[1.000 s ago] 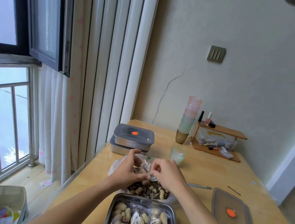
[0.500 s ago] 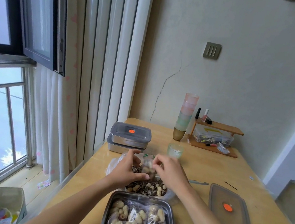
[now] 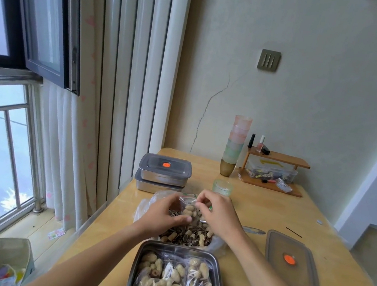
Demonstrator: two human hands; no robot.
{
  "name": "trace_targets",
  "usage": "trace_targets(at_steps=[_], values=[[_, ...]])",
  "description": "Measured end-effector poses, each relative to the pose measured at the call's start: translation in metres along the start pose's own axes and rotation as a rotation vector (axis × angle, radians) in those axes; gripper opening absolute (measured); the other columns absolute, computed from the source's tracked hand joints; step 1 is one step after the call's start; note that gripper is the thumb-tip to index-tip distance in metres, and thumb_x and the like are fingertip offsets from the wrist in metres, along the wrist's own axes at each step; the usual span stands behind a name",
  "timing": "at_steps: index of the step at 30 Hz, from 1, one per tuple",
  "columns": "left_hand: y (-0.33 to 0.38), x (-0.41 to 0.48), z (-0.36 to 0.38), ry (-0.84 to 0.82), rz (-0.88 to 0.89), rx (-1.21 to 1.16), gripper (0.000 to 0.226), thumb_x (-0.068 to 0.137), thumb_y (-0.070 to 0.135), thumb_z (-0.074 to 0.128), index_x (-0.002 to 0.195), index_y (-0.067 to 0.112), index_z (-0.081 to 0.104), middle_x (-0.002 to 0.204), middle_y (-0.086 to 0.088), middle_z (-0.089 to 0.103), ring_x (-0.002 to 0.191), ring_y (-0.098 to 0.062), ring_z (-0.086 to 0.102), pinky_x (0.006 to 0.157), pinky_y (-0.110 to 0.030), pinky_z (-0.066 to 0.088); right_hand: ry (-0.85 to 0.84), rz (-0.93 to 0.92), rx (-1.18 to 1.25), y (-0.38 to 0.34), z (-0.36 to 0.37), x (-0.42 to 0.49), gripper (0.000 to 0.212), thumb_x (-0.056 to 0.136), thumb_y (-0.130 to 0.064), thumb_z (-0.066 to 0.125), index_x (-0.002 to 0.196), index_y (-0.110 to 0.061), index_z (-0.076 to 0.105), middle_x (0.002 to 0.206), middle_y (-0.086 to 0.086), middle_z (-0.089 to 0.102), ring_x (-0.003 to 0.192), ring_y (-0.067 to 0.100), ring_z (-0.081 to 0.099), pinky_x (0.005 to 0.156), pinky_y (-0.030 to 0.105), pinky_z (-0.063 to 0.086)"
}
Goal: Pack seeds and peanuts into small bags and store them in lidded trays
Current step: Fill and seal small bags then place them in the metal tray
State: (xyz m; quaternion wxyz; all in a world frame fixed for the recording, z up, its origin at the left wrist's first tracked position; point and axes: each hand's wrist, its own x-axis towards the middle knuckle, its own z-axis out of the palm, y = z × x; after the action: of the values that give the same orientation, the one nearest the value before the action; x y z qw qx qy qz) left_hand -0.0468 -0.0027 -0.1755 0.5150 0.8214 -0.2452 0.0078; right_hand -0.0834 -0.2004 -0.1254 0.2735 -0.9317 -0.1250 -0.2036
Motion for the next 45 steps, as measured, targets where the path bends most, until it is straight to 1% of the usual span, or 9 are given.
trace_targets(at_steps=[4,8,18,24,28,30,36,42,45], values=[[0.015,-0.007,-0.002,-0.034,-0.043,-0.262,0.024,0.095,0.028,0.074,0.115,0.016,0.072,0.103,-0.001,0.078,0.097,-0.017,0.074,0.086,-0.028,0.058,0.019,0.076,0.204,-0.002,-0.001,-0.003,0.013,0.093,-0.017,0.071,0.084,-0.025,0.069,0.081,-0.008,0.071,0.076,0.008,0.067,0.072,0.025,0.058],[0.02,-0.01,-0.004,-0.064,-0.119,-0.483,0.029,0.096,0.02,0.071,0.123,0.009,0.068,0.112,-0.015,0.075,0.106,-0.035,0.071,0.087,-0.035,0.06,0.009,0.191,0.472,0.001,0.002,-0.007,0.009,0.093,-0.014,0.073,0.095,-0.021,0.068,0.086,0.004,0.074,0.079,0.026,0.071,0.077,0.038,0.06],[0.017,0.002,0.006,-0.09,-0.258,-0.682,0.034,0.087,0.026,0.065,0.114,0.004,0.068,0.121,-0.036,0.063,0.102,-0.043,0.065,0.093,-0.053,0.051,0.055,0.306,0.795,-0.001,0.017,-0.012,0.015,0.095,-0.005,0.07,0.108,-0.01,0.065,0.082,0.005,0.071,0.072,0.014,0.068,0.079,0.035,0.057],[0.013,0.004,-0.004,-0.191,-0.257,-0.686,0.043,0.088,0.026,0.072,0.128,0.012,0.066,0.121,-0.016,0.072,0.103,-0.026,0.069,0.095,-0.042,0.054,0.113,0.315,0.905,0.011,0.027,-0.01,0.015,0.094,-0.001,0.069,0.107,-0.008,0.067,0.085,0.008,0.068,0.078,0.018,0.065,0.081,0.039,0.055],[0.006,0.006,-0.006,-0.137,-0.261,-0.701,0.035,0.094,0.024,0.071,0.125,0.008,0.069,0.124,-0.021,0.071,0.114,-0.039,0.068,0.101,-0.045,0.055,0.053,0.296,0.88,0.023,0.031,-0.005,0.017,0.095,-0.008,0.072,0.111,-0.013,0.068,0.1,0.014,0.072,0.092,0.02,0.069,0.086,0.034,0.058],[0.005,0.009,-0.004,-0.09,-0.258,-0.663,0.029,0.098,0.02,0.066,0.124,0.006,0.07,0.122,-0.018,0.072,0.112,-0.032,0.07,0.092,-0.034,0.058,-0.027,0.31,0.866,0.027,0.036,-0.001,0.019,0.095,-0.017,0.075,0.113,-0.015,0.069,0.105,0.01,0.074,0.096,0.016,0.07,0.082,0.027,0.057],[0.013,0.016,-0.003,-0.02,-0.207,-0.54,0.022,0.101,0.018,0.06,0.115,0.012,0.076,0.114,-0.004,0.077,0.105,-0.018,0.072,0.081,-0.02,0.055,0.013,0.326,0.87,0.035,0.051,0.012,0.011,0.097,-0.015,0.071,0.093,-0.005,0.073,0.084,0.004,0.074,0.081,0.011,0.067,0.077,0.025,0.053],[0.008,0.022,0.0,0.028,-0.163,-0.502,0.02,0.101,0.016,0.061,0.111,0.009,0.077,0.113,-0.009,0.076,0.105,-0.024,0.072,0.079,-0.025,0.056,0.049,0.326,0.921,0.035,0.052,0.008,0.014,0.098,-0.015,0.07,0.092,-0.002,0.073,0.079,0.002,0.071,0.076,0.011,0.064,0.075,0.024,0.053],[0.005,0.022,0.005,0.049,-0.186,-0.533,0.02,0.101,0.015,0.059,0.109,0.013,0.077,0.112,-0.01,0.076,0.109,-0.03,0.07,0.091,-0.043,0.056,0.057,0.304,0.919,0.03,0.049,0.006,0.01,0.098,-0.012,0.07,0.089,-0.007,0.074,0.078,-0.001,0.074,0.075,0.007,0.067,0.073,0.021,0.053]])
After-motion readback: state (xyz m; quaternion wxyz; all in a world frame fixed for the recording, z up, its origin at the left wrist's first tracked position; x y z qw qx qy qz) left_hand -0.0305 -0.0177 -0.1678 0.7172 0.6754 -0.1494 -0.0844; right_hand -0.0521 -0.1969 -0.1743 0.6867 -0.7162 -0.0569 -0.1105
